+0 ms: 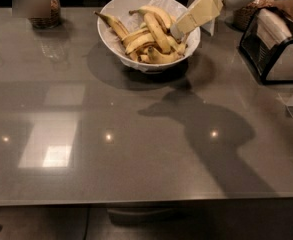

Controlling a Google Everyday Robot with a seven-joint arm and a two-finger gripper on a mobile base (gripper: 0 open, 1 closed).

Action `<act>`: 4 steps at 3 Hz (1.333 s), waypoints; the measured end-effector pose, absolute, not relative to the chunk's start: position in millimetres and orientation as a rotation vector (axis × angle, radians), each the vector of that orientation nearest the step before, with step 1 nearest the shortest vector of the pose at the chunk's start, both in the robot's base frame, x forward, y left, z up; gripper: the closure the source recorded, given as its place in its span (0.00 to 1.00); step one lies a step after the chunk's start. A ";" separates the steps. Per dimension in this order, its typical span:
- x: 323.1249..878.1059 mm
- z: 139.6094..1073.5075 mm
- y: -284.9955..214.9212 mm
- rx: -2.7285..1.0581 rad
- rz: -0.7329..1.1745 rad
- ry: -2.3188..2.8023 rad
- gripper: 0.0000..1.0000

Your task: Pick banana from white bowl

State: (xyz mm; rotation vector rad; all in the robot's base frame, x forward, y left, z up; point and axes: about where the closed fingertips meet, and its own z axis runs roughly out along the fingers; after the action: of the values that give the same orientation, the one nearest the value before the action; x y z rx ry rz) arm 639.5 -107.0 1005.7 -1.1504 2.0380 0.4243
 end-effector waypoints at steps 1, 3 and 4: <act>667.0 1001.1 -68.6 -1.223 0.538 2.013 0.00; 670.6 996.9 -64.4 -1.223 0.525 2.002 0.00; 678.3 986.5 -52.7 -1.223 0.486 1.980 0.00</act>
Offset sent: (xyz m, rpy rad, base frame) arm 0.0224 0.0326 -0.0072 0.0323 0.0478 0.0769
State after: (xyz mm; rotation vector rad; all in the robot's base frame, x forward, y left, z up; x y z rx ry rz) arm 678.3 -52.7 986.5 -1.2226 1.9795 0.4865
